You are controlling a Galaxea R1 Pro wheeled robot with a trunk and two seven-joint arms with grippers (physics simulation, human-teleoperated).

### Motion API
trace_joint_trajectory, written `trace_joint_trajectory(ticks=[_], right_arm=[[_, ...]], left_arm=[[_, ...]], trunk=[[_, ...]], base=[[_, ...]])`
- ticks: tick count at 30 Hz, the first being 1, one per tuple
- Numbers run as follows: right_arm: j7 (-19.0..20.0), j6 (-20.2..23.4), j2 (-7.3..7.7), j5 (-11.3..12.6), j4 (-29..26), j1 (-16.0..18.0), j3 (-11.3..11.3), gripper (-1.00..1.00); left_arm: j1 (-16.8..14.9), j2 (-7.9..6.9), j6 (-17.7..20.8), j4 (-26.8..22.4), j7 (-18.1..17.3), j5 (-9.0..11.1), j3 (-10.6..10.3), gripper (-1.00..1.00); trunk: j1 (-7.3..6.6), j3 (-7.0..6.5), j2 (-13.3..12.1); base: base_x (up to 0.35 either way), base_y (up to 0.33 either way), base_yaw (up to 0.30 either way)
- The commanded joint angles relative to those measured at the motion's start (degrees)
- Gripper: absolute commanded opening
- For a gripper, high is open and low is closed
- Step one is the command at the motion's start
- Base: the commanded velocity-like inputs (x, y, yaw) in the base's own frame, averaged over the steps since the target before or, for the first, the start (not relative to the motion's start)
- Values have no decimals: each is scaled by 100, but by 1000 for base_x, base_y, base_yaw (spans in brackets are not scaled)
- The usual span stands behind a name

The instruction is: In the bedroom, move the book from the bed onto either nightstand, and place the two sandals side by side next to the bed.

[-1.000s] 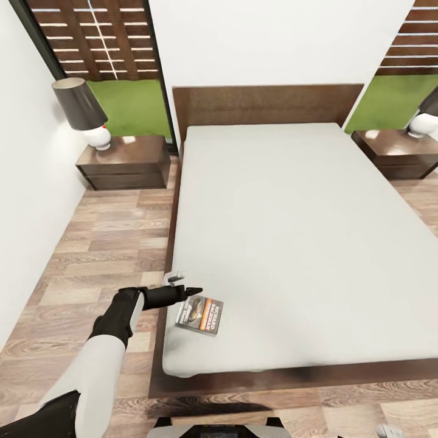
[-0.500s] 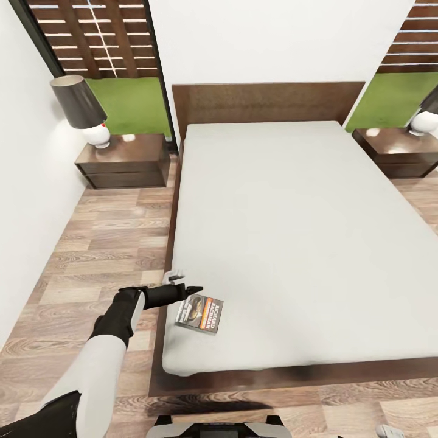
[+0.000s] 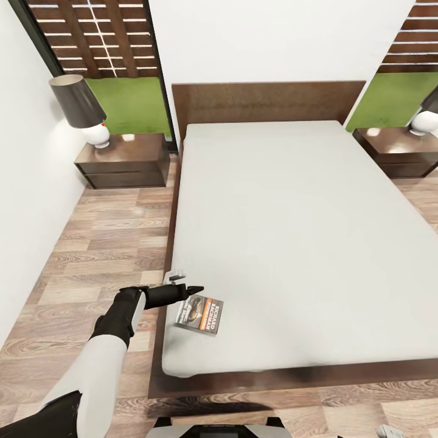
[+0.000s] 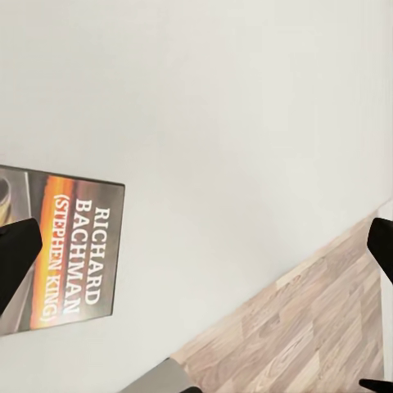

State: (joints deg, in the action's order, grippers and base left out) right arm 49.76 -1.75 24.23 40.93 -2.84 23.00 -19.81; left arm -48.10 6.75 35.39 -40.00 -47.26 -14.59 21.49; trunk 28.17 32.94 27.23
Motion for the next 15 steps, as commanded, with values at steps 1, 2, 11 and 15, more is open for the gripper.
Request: trace_joint_trajectory(ticks=[1, 2, 11, 15], right_arm=[[16, -18, 2, 37, 3, 3, -49, 100], [16, -18, 2, 37, 3, 3, -49, 100], [16, -18, 2, 38, 3, 3, -49, 100], [16, -18, 2, 37, 3, 3, -49, 100]], left_arm=[[-6, 10, 38, -7, -52, -54, 43, 100], [-6, 10, 38, -7, -53, -54, 41, 100], [-6, 11, 38, -7, -63, -59, 40, 100], [-6, 11, 38, -7, -64, -55, 40, 100]], trunk=[[25, 26, 50], [47, 44, 90], [244, 205, 451], [332, 277, 612]], base=[[0, 0, 0], [0, 0, 0], [0, 0, 0], [0, 0, 0]])
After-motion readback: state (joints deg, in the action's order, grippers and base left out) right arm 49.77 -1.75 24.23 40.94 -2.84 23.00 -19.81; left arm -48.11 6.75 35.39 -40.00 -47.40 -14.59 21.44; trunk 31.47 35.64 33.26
